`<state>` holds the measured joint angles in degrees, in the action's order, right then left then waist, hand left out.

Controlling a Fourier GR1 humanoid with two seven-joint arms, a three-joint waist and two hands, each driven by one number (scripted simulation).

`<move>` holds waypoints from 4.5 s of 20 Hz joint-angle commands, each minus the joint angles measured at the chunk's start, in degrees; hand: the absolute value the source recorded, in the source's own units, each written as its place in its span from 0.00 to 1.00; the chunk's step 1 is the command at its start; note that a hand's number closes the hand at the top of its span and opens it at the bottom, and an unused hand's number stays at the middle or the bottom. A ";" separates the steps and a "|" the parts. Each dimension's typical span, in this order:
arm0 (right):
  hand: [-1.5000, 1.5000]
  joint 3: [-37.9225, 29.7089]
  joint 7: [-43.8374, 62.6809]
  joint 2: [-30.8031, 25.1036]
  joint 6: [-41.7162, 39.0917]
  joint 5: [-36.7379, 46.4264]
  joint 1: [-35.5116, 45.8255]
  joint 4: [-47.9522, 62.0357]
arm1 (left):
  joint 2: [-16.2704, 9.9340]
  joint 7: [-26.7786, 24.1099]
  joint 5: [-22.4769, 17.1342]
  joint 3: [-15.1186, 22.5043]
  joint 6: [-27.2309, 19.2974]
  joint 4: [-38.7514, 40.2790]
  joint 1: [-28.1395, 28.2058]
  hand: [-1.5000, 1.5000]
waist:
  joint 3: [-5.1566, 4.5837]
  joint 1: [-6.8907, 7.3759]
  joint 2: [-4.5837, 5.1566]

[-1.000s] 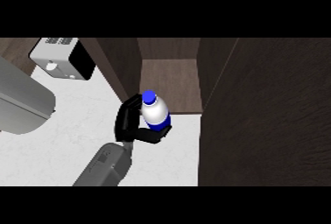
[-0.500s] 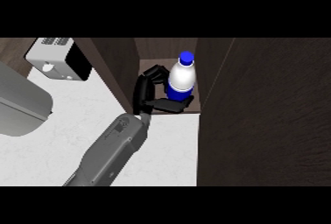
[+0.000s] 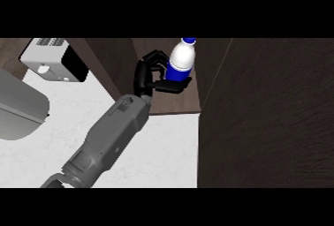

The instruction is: Pick up the bottled water, place it into the cabinet and close the cabinet

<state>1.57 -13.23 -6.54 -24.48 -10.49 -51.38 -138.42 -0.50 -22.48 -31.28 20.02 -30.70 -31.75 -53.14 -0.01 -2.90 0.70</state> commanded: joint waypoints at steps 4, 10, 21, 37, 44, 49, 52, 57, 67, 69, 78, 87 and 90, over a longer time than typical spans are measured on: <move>0.00 -0.92 0.54 -0.64 -2.06 -5.91 -1.06 -2.93 | 0.47 -1.97 3.85 -0.78 -4.98 14.36 -6.34 1.00 | -0.01 -1.41 0.47; 0.00 -1.65 0.41 0.07 -1.88 -5.23 0.52 -0.96 | -1.22 -3.63 0.33 -6.62 -4.27 19.06 -8.43 1.00 | -0.07 -1.36 0.74; 0.00 -2.15 0.78 -0.93 -3.49 -7.22 1.00 -2.90 | -1.54 -7.52 5.07 -4.72 -11.85 26.13 -14.30 0.00 | -0.10 -2.78 1.53; 0.00 -2.81 -0.68 -2.42 -7.02 -8.66 -3.22 -3.38 | -3.00 -16.08 1.06 -10.46 5.84 20.90 -15.64 0.00 | -0.13 -1.87 0.80; 0.00 1.58 -0.37 0.71 -6.06 -4.52 -5.52 -4.51 | -0.32 -19.30 1.45 -11.47 8.76 20.42 -13.18 0.00 | -0.05 0.10 -0.26; 0.00 2.21 6.70 0.30 -1.99 -6.94 -1.65 -8.27 | 0.47 -17.58 0.65 -10.63 9.52 16.56 -11.23 0.00 | -0.06 1.36 -0.44; 0.00 1.39 7.01 -0.50 -2.33 -8.08 -2.62 -8.31 | 0.48 -16.66 -0.86 -7.18 8.37 10.16 -5.76 0.00 | -0.04 1.71 -1.09; 0.00 1.57 5.05 -0.32 -2.41 -6.31 -1.59 -5.15 | 0.49 -14.56 -4.77 -0.18 11.94 -0.41 2.50 0.00 | -0.03 1.84 -1.26; 0.00 4.06 3.67 1.11 -1.39 -3.66 -3.62 -5.45 | 0.49 -14.13 -6.35 12.13 12.40 -25.17 19.83 0.00 | -0.01 2.94 -1.42; 0.00 4.18 2.96 1.64 -0.99 -2.86 -5.31 -7.21 | 0.47 -13.39 -4.86 9.80 13.53 -28.10 21.42 0.00 | -0.02 2.94 -1.26; 1.00 2.96 1.01 -6.56 -8.13 -0.08 -2.67 -5.95 | -9.50 -6.70 -4.67 15.22 15.57 -48.48 36.55 1.00 | -0.01 3.79 -1.37; 1.00 7.72 -0.73 -13.33 -16.03 6.16 -5.23 -11.66 | -18.25 -8.10 -5.46 12.07 14.90 -60.71 48.96 0.00 | -0.10 3.25 -1.48; 1.00 11.30 -0.13 -12.50 -15.30 9.49 -4.40 -14.48 | -21.39 -10.01 -6.10 11.24 16.67 -64.04 54.64 0.00 | -0.17 3.62 -1.38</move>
<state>11.31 -16.20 -18.02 -39.62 -6.23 -55.30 -141.39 -18.16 -30.49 -36.87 32.72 -15.36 -91.77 -4.41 -0.12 0.45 -0.79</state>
